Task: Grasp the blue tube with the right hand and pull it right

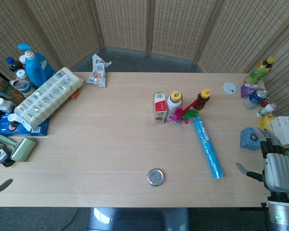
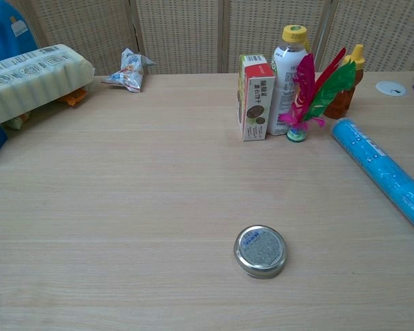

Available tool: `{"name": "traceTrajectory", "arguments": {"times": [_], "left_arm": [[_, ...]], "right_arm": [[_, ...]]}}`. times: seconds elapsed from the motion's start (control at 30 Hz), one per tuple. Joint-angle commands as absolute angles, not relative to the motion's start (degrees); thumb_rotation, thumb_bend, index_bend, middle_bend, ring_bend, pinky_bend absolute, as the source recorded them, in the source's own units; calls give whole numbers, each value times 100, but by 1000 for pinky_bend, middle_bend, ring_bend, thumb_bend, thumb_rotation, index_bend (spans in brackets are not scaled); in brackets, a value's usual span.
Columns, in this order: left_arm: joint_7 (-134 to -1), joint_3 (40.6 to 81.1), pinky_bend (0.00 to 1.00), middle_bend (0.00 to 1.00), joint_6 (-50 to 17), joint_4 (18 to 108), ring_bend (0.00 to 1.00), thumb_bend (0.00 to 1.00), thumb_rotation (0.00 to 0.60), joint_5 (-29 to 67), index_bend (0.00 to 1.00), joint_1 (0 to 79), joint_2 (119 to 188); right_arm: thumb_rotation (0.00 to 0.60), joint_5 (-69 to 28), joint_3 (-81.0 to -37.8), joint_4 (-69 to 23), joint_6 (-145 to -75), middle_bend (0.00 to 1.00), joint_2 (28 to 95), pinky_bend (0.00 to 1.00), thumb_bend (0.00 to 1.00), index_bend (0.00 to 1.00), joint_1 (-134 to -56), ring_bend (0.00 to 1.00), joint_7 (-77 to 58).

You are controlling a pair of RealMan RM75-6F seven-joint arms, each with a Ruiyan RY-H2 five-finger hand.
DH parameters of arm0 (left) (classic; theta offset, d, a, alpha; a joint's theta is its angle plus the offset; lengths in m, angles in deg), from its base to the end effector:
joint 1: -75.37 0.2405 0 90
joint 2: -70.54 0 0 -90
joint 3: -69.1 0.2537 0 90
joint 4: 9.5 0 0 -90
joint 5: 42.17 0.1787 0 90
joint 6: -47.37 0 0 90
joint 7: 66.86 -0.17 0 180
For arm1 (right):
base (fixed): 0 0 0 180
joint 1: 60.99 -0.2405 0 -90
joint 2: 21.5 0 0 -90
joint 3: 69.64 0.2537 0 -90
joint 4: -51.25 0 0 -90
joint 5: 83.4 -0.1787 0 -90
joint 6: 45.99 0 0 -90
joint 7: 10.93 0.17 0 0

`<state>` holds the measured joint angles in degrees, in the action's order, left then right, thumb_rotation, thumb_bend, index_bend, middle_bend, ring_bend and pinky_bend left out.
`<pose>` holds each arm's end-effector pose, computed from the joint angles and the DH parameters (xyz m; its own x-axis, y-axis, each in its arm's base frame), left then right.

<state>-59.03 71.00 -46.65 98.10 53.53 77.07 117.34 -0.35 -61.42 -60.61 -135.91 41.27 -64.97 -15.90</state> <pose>-0.2503 0.1562 0.2525 0.3001 -0.0168 0.9538 0.9515 -0.0655 -0.3005 -0.2370 -0.2088 0.2034 0.1659 0.1369 0.9766 -0.9861 0.0096 0.1661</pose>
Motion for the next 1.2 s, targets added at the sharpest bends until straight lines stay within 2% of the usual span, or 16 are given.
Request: {"name": "traceTrajectory", "arguments": {"times": [0.03,0.4,0.8,1.2], "left_arm": [[-5914,7095,0,0,-4600,9812,0,0,600,5335,181,7672,11744],[-6007,7213,0,0,-4560,9847,0,0,600,5686,182,7654,11754],[-5903,7192,0,0,-4657,9866,0,0,600,5630,181,7683,11735],[-5970,7184,0,0,-4264,9937,0,0,600,5376,181,7538,11786]], "right_arm": [[600,-54,-6131,-6058,-13558,0,4139,0,0,0,-6517,0,-1604],[600,-136,-6252,-6066,-13267,0,4280,0,0,0,-6603,0,-1746],[600,-340,-6298,-5857,-13067,0,4757,0,0,0,-6739,0,-2352],[600,-1700,-5983,-5366,-12112,0,5658,0,0,0,-7322,0,-2891]]}}
